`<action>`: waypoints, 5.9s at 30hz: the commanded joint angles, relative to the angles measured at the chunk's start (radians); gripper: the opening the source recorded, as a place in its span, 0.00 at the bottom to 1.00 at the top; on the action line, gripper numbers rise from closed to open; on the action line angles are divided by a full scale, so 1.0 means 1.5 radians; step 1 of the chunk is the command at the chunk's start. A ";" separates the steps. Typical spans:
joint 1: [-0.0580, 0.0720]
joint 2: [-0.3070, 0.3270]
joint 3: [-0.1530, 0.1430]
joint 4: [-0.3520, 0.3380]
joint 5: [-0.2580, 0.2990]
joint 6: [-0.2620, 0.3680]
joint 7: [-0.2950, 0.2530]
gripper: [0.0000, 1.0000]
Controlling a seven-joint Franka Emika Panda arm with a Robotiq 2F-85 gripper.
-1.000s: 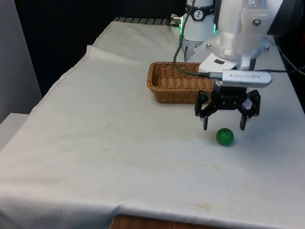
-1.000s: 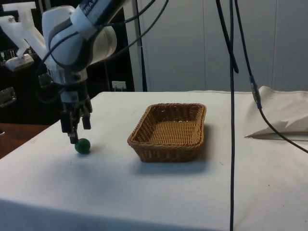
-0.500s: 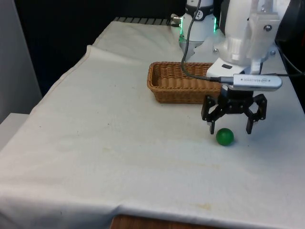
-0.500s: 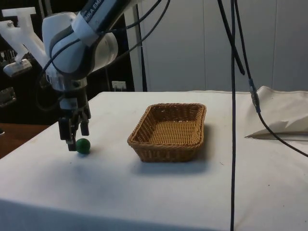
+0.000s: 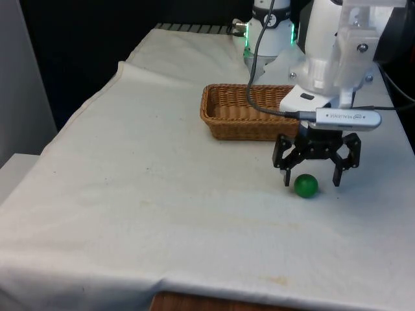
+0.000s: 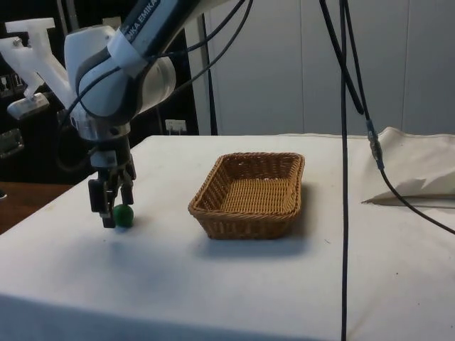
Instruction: Pick up the ball and place it into the basket.
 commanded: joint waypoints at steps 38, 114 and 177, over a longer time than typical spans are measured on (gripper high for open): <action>0.001 -0.002 -0.001 -0.001 0.000 -0.001 0.001 0.02; 0.023 -0.433 0.013 -0.348 -0.183 -0.047 0.169 0.02; 0.012 -0.452 0.054 -0.647 -0.131 0.223 0.177 1.00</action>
